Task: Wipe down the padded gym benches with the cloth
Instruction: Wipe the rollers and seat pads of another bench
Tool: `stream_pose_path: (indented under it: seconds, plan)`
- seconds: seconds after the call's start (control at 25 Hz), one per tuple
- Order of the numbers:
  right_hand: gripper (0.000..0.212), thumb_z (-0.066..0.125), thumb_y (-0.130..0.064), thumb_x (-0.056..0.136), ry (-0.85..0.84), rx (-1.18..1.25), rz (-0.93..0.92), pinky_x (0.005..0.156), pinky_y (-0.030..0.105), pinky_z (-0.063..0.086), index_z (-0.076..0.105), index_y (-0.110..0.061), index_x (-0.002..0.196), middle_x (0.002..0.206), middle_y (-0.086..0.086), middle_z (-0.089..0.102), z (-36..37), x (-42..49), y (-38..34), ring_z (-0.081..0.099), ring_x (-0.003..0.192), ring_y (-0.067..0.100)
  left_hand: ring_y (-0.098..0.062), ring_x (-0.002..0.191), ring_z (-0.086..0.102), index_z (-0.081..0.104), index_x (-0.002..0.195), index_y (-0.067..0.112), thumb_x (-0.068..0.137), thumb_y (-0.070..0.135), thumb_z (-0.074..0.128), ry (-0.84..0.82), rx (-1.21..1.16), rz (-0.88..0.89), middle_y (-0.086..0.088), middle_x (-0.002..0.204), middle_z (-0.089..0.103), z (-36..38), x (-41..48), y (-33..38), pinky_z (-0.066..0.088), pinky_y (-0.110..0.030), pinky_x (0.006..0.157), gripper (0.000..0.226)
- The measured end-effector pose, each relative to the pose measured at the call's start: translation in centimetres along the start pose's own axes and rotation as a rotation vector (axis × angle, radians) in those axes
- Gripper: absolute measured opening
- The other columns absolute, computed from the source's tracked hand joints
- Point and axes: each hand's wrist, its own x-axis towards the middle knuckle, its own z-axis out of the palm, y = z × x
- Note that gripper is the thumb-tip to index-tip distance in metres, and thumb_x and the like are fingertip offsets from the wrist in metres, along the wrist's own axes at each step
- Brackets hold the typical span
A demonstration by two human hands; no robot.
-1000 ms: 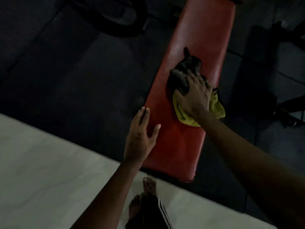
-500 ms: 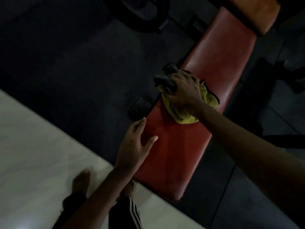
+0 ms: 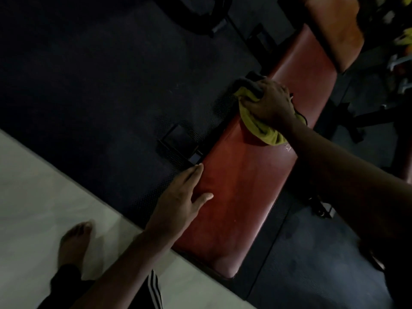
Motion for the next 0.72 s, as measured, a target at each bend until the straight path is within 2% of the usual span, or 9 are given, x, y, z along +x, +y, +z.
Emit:
stream_pose_path:
  seconds: [0.12,0.2,0.28,0.36,0.48,0.6,0.72]
  plan:
    - [0.048,0.053,-0.065,0.087,0.031,-0.001,0.006,0.112,0.047,0.032,0.068,-0.033,0.119,0.123,-0.006,0.065,0.5,-2.7,-2.2,0.052,0.129,0.023,0.001,0.131,0.033,0.037,0.154,0.021,0.089,0.048,0.066,-0.005,-0.038,-0.007,-0.001,0.152,0.044,-0.1,0.0,0.1,0.025,-0.009,0.101,0.075]
    - [0.045,0.057,-0.061,0.087,0.004,0.016,-0.074,0.113,0.045,0.027,0.068,-0.031,0.118,0.124,-0.008,0.064,0.8,-6.0,-3.5,0.048,0.133,0.021,0.000,0.134,0.034,0.035,0.155,0.022,0.091,0.049,0.064,-0.032,-0.055,-0.012,0.001,0.153,0.042,-0.2,0.0,0.2,0.028,-0.010,0.101,0.075]
    - [0.055,0.050,-0.066,0.085,-0.086,-0.006,-0.152,0.115,0.045,0.023,0.065,-0.029,0.124,0.132,-0.008,0.062,0.5,-7.1,-3.7,0.043,0.138,0.020,-0.008,0.135,0.043,0.034,0.155,0.023,0.092,0.051,0.062,-0.044,-0.039,0.005,0.002,0.151,0.043,-0.4,0.1,0.1,0.035,-0.016,0.099,0.075]
    - [0.065,0.040,-0.072,0.084,-0.135,-0.071,-0.191,0.113,0.044,0.026,0.062,-0.034,0.131,0.138,-0.008,0.060,-0.2,-4.5,-2.7,0.043,0.139,0.019,-0.010,0.131,0.047,0.033,0.155,0.023,0.092,0.053,0.061,-0.051,-0.007,0.023,0.003,0.148,0.043,-0.6,0.3,-0.2,0.038,-0.016,0.093,0.075]
    - [0.066,0.034,-0.075,0.084,-0.107,-0.180,-0.083,0.106,0.043,0.038,0.058,-0.043,0.136,0.141,-0.007,0.058,-0.7,1.1,-0.6,0.054,0.129,0.023,-0.007,0.131,0.044,0.028,0.157,0.027,0.093,0.056,0.057,-0.091,0.007,0.018,0.008,0.149,0.039,-0.9,0.5,-0.6,0.041,-0.019,0.093,0.076]
    - [0.066,0.038,-0.073,0.080,-0.115,-0.206,0.045,0.100,0.043,0.044,0.069,-0.034,0.124,0.133,-0.004,0.063,-0.8,3.0,-0.9,0.061,0.118,0.028,-0.009,0.133,0.044,0.031,0.156,0.025,0.094,0.056,0.057,-0.073,0.008,0.047,0.005,0.150,0.041,-0.8,0.4,-0.7,0.043,-0.020,0.095,0.074]
    - [0.055,0.043,-0.070,0.084,-0.106,-0.158,-0.004,0.103,0.044,0.042,0.068,-0.041,0.124,0.132,-0.007,0.064,-0.6,-0.5,-3.7,0.060,0.120,0.024,-0.011,0.130,0.046,0.035,0.155,0.025,0.094,0.055,0.056,-0.082,-0.019,0.015,0.002,0.148,0.043,-1.0,-0.2,-0.9,0.040,-0.018,0.094,0.071]
